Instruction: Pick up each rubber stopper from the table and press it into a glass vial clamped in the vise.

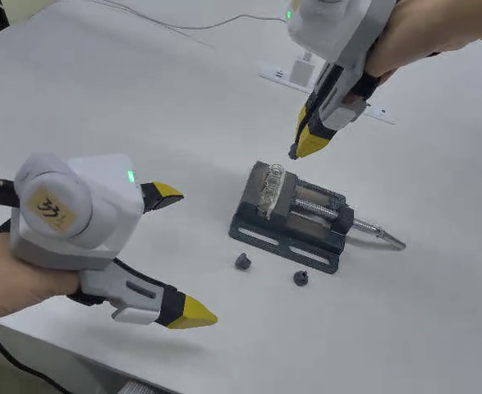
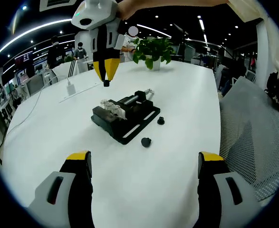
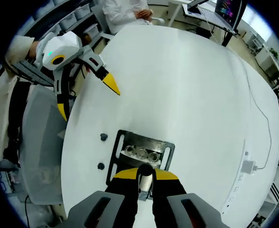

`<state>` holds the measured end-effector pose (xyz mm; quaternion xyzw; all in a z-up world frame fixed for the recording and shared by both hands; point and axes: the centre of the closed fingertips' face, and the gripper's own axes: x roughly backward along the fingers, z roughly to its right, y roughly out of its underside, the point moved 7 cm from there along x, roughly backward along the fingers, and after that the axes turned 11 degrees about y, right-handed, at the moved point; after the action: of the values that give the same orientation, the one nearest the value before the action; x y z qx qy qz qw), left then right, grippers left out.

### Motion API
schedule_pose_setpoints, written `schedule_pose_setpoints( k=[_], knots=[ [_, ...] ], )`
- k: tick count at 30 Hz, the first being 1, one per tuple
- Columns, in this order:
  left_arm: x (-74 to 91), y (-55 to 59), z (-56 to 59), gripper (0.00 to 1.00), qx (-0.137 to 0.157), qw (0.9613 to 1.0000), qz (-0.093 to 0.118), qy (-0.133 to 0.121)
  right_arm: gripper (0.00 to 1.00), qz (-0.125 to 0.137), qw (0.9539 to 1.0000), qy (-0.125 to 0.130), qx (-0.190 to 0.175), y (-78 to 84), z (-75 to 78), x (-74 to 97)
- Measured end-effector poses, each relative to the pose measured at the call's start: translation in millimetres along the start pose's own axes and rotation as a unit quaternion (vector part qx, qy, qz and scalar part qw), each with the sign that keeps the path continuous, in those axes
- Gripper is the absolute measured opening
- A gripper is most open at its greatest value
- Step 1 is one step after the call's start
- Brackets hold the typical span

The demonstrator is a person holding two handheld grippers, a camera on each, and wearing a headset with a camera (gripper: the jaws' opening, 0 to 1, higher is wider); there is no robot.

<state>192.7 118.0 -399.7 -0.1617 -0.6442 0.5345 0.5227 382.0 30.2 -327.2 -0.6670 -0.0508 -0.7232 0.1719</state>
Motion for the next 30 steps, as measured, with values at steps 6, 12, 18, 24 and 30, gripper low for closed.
schedule_pose_setpoints(
  k=[6, 12, 18, 24, 30],
  knots=[
    [-1.1, 2.3, -1.2, 0.92, 0.005, 1.0000, 0.004, -0.002, 0.05, -0.006, 0.9999, -0.007, 0.007, -4.7, -10.0, -5.8],
    [-2.4, 5.7, -0.7, 0.91, 0.012, 0.9999, 0.006, -0.002, 0.05, -0.022, 0.9996, -0.013, 0.013, -3.1, -2.2, -17.9],
    [-3.3, 7.3, -1.6, 0.91, 0.016, 0.9999, 0.005, -0.003, 0.05, -0.027, 0.9995, -0.013, 0.008, 0.5, -0.7, -22.2],
    [-4.8, 8.0, -2.6, 0.91, 0.019, 0.9998, 0.006, -0.001, 0.05, -0.029, 0.9995, -0.014, 0.005, 1.6, -1.9, -21.8],
    [-5.7, 9.6, -2.3, 0.90, 0.022, 0.9997, 0.006, 0.001, 0.05, -0.029, 0.9995, -0.012, 0.007, -0.2, -1.4, -25.5]
  ],
)
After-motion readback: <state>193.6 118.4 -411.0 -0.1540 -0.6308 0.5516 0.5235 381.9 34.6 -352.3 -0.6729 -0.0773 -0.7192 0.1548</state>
